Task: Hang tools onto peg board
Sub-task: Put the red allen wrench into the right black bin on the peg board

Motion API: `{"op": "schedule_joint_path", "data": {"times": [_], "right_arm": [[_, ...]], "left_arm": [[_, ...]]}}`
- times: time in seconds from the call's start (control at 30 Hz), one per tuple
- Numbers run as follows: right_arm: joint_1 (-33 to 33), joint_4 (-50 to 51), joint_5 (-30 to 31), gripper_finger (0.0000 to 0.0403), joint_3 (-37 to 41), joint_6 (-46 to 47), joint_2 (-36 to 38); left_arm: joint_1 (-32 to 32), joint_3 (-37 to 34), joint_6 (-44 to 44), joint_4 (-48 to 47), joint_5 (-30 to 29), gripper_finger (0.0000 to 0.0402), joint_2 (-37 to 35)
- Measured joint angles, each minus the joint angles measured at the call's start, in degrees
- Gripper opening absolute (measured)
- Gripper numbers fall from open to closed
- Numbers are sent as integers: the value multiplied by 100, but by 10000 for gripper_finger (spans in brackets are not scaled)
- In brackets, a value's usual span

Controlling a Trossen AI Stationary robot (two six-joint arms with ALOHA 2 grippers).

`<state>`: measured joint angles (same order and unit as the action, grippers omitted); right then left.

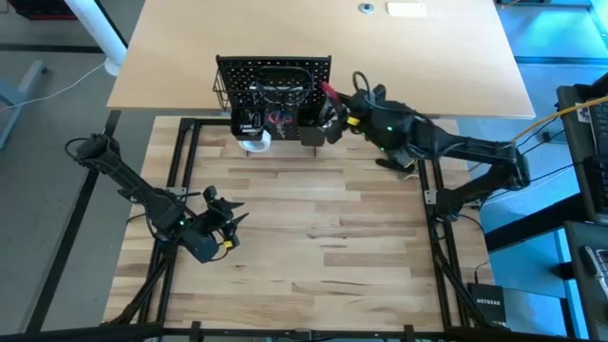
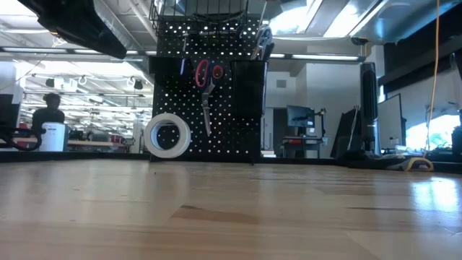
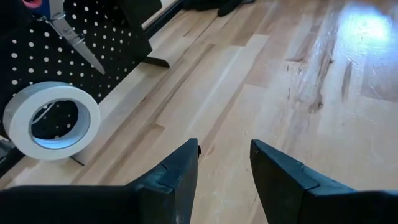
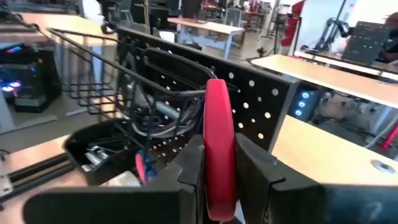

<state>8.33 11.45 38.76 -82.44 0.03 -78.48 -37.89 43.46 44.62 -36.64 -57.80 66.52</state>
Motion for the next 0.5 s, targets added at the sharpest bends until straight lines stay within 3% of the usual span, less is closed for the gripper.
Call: {"op": "schedule_joint_path", "data": {"times": [0.2, 0.5], "right_arm": [[378, 130, -558, 62, -30, 307, -260], [645, 680, -849, 65, -30, 681, -334]], "left_arm": [[0, 0, -84, 1, 5, 137, 0], [0, 0, -113, 4, 22, 137, -2]]}}
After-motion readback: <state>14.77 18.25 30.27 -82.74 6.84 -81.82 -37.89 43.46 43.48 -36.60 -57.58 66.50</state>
